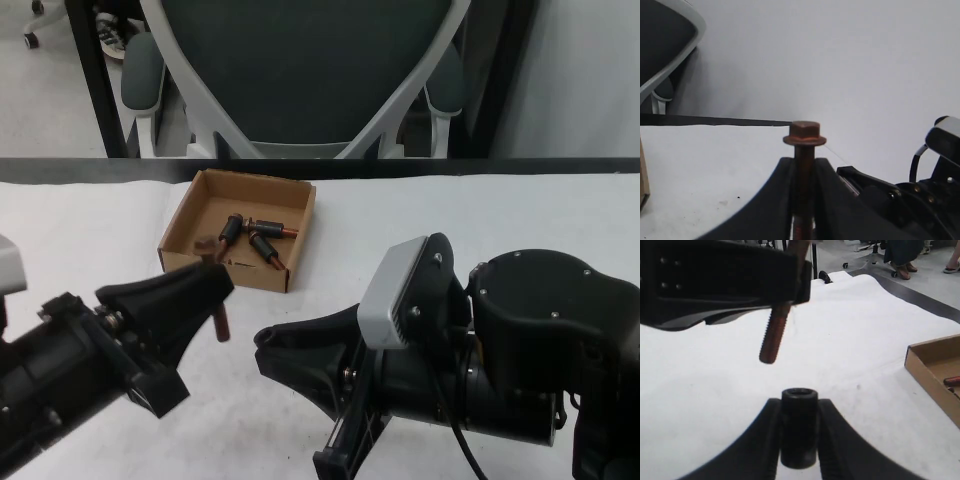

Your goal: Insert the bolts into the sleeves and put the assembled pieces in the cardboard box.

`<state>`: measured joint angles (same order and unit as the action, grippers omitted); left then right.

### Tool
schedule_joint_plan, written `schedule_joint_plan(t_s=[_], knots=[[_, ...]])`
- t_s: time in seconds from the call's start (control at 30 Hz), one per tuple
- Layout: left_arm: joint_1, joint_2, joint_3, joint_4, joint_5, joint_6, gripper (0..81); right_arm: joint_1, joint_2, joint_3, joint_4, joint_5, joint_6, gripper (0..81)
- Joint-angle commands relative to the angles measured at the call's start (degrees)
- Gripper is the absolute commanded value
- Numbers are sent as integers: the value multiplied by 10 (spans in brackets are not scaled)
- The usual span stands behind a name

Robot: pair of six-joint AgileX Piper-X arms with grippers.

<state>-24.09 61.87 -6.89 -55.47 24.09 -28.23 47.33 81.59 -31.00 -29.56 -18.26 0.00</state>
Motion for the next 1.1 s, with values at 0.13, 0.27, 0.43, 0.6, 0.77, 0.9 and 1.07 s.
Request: schedule_joint_plan(t_s=[0.13,0.27,0.43,0.6,0.77,0.9,1.07], knots=[[-1,-7,0,-14,18,-1,8,6,-1,-5,-7,-56,28,2],[-1,-7,0,-14,18,-15,8,7,-1,-5,-7,-56,28,2],[-1,-7,0,-14,18,-60,8,7,-1,-5,-7,-56,31,2],[-1,-7,0,-14,36,-65,8,7,-1,-5,-7,-56,31,2],[-1,-7,0,-14,45,-65,8,7,-1,-5,-7,-56,31,2],[-1,-7,0,-13,45,-87,8,7,-1,-5,-11,-56,31,2],[-1,-7,0,-12,45,-87,8,7,-1,-11,-16,-56,38,2]])
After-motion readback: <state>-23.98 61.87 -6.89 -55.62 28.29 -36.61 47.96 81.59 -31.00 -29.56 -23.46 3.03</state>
